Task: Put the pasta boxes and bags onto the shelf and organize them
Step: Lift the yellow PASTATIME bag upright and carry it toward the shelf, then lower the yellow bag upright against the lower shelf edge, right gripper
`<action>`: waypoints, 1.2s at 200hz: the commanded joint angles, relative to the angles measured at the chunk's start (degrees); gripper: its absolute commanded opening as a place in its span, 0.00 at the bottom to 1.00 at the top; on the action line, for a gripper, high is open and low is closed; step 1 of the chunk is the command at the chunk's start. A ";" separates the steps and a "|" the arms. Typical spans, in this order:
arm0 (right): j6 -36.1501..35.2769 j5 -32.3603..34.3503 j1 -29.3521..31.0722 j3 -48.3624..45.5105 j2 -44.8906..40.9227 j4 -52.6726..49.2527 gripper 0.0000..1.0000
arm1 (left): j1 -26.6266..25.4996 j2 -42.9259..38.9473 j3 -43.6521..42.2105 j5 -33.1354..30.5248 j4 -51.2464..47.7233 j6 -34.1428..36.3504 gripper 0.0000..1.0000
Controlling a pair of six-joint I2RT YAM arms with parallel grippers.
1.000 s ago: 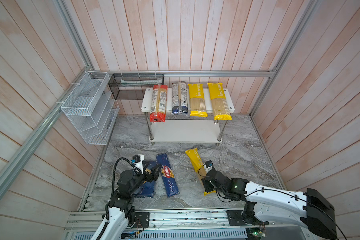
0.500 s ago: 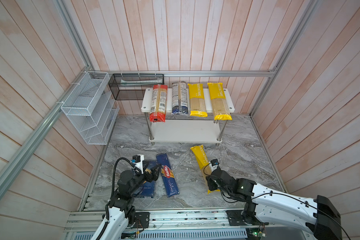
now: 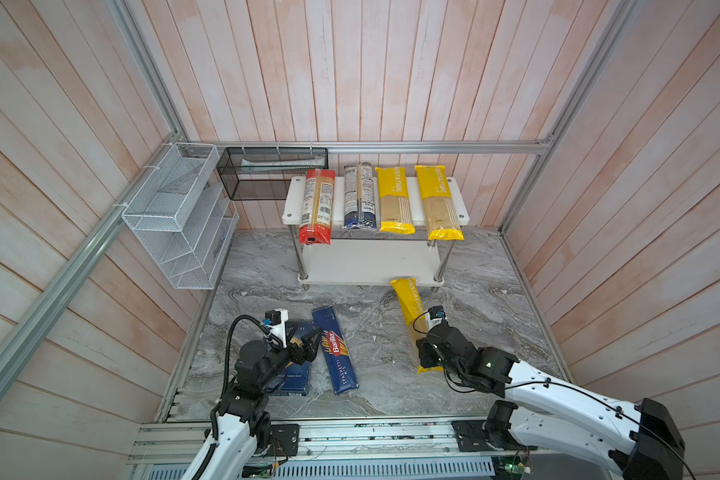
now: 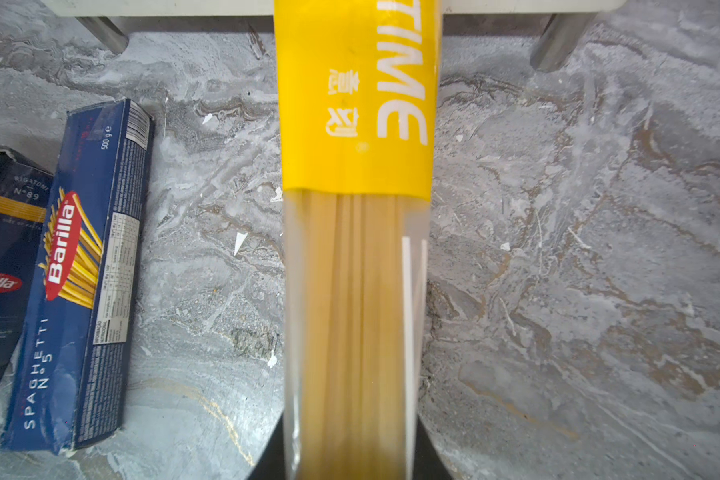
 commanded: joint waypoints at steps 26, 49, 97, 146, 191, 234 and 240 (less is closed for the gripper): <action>-2.90 -0.16 -3.69 5.60 0.33 6.12 0.17 | -0.26 -0.05 0.02 0.27 1.17 1.24 1.00; -4.05 -0.97 -5.44 7.31 1.80 6.35 0.17 | -0.24 -0.04 0.02 0.58 1.16 1.37 1.00; -5.63 -1.28 -9.35 11.61 5.60 6.42 0.17 | -0.29 -0.04 0.03 0.56 1.26 1.36 1.00; -6.60 -1.36 -12.27 14.69 8.83 7.88 0.17 | -0.26 -0.10 0.03 0.78 1.25 1.50 1.00; -8.00 -1.15 -13.83 16.75 12.72 9.69 0.17 | -0.29 -0.03 0.02 1.57 1.58 1.66 1.00; -8.88 -1.95 -15.82 17.84 15.24 13.76 0.16 | -0.30 -0.33 -0.17 2.68 2.22 1.84 1.00; -9.15 -1.65 -16.11 18.25 15.80 14.02 0.16 | -0.30 -0.33 -0.17 2.61 2.17 1.83 1.00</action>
